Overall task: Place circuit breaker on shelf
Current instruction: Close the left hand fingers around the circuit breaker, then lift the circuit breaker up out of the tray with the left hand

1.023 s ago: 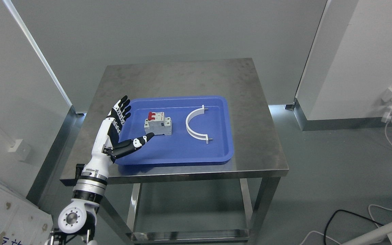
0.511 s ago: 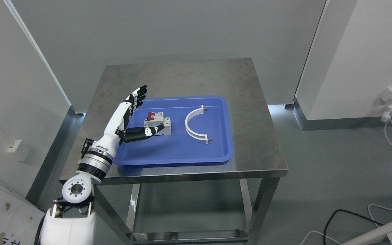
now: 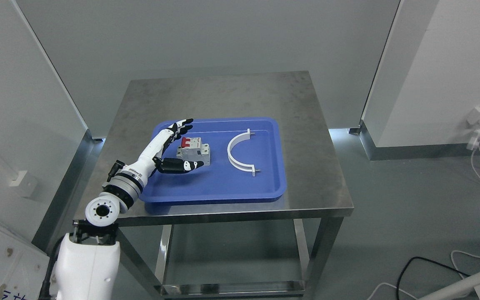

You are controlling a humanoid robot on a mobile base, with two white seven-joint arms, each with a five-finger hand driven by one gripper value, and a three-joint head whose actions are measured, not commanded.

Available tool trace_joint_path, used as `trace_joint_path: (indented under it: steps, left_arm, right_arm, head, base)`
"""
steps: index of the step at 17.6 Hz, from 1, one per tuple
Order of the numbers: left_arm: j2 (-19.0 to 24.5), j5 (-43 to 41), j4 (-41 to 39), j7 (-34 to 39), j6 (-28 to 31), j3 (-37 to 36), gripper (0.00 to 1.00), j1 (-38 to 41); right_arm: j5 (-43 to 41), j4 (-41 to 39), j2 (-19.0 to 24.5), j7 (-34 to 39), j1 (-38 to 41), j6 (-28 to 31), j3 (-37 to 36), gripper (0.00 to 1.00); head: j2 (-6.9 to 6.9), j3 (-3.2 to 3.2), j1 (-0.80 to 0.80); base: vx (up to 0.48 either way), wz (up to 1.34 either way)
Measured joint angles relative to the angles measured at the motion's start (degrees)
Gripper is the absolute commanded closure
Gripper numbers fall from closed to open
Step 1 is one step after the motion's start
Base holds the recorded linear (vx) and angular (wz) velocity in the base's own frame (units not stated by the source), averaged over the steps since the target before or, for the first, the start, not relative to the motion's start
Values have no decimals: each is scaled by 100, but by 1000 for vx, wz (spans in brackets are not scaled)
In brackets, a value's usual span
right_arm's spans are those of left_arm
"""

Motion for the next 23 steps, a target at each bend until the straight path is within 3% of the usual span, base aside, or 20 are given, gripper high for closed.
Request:
trace_joint_path:
  steps: [5,8,10,12,16,20,23]
  left_arm:
    - [11,-112,376,-9,16,-33,37,-172]
    - [27,-148,577,-10,-72,-46,59,-232]
    - [37,-160,673,-12,-224,-47,80,-251]
    - [42,-168,763,-16,-441,3,86,-260]
    - [23,-161,893,-20,-822,136,96,-281]
    - [-126,-95,931,-18,-1723,425,96,-342]
    - [-221,337,885,419,-2014,701,94,-362]
  right_arm:
    - [0,0,0,-1,-1,25,0,0]
    - [0,0,0,-1,0,25,0,0]
    - [0,0,0,-1,0,25,0,0]
    - [0,0,0,-1,0,25,0,0]
    - [0,0,0,-1,0,25,0,0]
    - [0,0,0,0,0,25,0,0]
    - [0,0,0,-1,0,25,0,0]
  head:
    - [0,0,0]
    - [0,0,0]
    - [0,0,0]
    - [0,0,0]
    - [0,0,0]
    - [0,0,0]
    - [0,0,0]
  base:
    - [-1,5]
    - [0,-9]
    - [2,11]
    - [6,-4]
    - [3,-13]
    - [4,15]
    - [2,-25]
